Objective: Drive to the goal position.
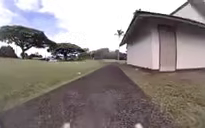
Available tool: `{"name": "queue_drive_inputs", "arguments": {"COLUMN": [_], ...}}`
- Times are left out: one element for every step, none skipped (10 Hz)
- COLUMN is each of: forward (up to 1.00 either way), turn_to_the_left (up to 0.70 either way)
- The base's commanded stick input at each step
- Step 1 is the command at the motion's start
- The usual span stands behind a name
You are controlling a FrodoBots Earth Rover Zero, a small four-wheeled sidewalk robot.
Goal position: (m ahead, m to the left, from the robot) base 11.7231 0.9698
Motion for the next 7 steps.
{"name": "queue_drive_inputs", "arguments": {"forward": [0.70, 0.70, 0.70, 0.70, 0.70, 0.70, 0.70], "turn_to_the_left": [0.15, 0.29, 0.23, 0.09, 0.07, 0.01, 0.00]}}
